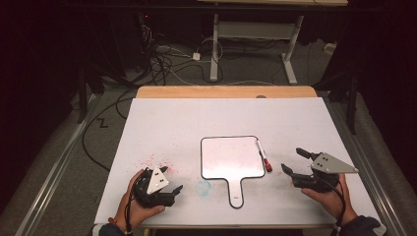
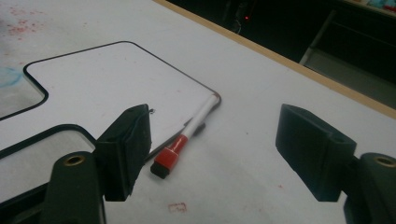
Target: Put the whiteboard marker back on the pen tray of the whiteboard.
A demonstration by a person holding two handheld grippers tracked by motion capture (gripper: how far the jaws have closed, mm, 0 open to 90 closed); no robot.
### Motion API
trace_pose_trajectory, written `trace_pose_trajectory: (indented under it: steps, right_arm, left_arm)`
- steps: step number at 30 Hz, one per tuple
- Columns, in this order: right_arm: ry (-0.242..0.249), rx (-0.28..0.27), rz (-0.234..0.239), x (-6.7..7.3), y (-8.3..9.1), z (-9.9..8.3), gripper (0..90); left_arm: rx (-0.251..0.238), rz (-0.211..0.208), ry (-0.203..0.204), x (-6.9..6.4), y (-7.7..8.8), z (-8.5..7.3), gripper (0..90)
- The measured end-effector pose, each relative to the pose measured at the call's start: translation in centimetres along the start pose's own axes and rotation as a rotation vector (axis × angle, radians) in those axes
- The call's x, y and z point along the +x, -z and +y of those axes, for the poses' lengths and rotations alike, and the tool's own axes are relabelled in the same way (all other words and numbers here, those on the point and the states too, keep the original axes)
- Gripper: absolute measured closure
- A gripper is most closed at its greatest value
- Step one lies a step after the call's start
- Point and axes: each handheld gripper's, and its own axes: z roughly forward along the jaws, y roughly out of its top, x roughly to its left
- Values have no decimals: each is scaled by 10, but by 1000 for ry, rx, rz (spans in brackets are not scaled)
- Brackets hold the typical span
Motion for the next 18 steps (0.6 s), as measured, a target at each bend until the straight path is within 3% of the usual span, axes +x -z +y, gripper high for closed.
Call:
trace_pose_trajectory:
  steps: [2,10,18]
  right_arm:
    - [-3,-4,-4,-1,2,-5,222]
    - [-15,13,-50,-1,11,-23,210]
    - [-14,41,-56,6,15,-39,215]
  left_arm:
    - [5,-2,-4,0,-1,0,207]
    - [6,4,-6,-1,-2,1,206]
    - [0,19,-17,-1,0,0,206]
